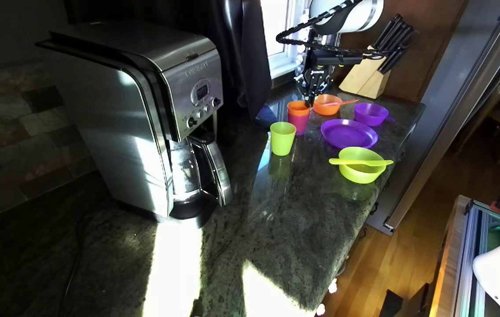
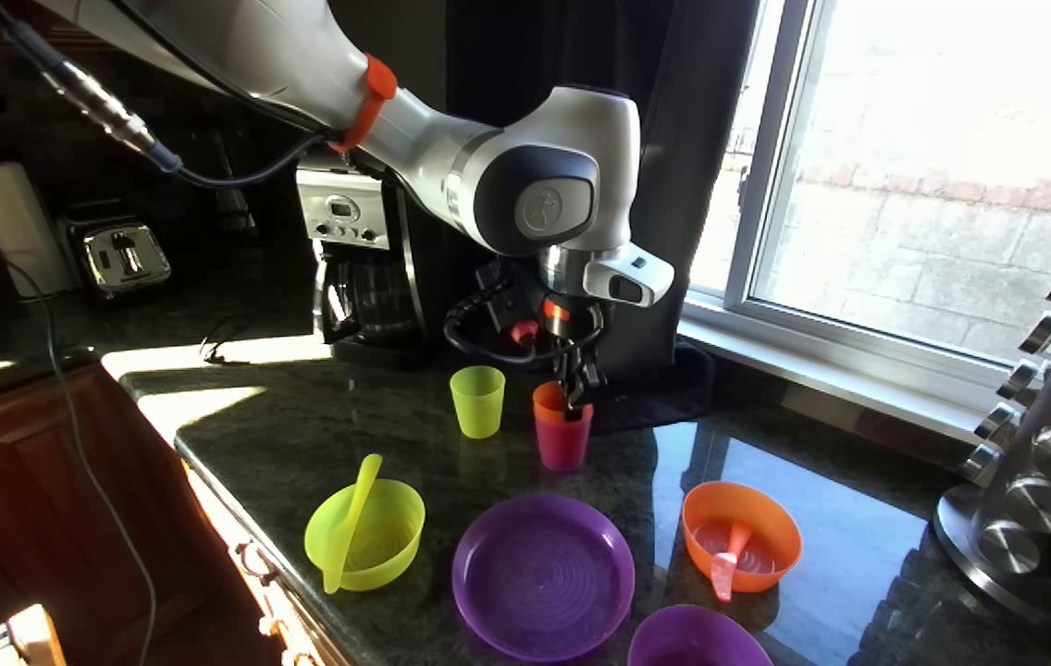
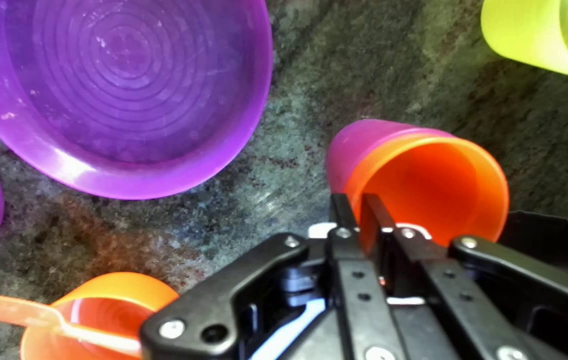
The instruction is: Unstack the cups.
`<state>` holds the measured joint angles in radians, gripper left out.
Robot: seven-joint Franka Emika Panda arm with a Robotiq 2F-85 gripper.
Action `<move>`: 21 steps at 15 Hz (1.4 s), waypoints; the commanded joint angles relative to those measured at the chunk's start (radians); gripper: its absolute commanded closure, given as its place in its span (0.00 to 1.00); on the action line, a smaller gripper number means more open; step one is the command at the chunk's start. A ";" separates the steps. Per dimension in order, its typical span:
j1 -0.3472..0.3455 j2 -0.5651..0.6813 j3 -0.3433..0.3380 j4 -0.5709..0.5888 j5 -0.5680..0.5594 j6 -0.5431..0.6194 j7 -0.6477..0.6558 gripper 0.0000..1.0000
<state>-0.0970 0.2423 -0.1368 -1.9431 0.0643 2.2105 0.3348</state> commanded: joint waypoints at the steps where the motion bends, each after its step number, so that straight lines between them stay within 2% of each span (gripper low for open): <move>1: 0.002 -0.004 0.000 -0.005 0.000 -0.013 0.000 0.93; 3: 0.001 -0.004 0.000 -0.005 0.002 -0.014 0.000 1.00; 14: -0.004 -0.072 0.008 -0.042 0.045 0.019 -0.036 0.99; 21: -0.005 -0.166 0.005 -0.051 0.033 0.004 -0.035 0.99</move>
<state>-0.0968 0.1502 -0.1342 -1.9504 0.0901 2.2111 0.3171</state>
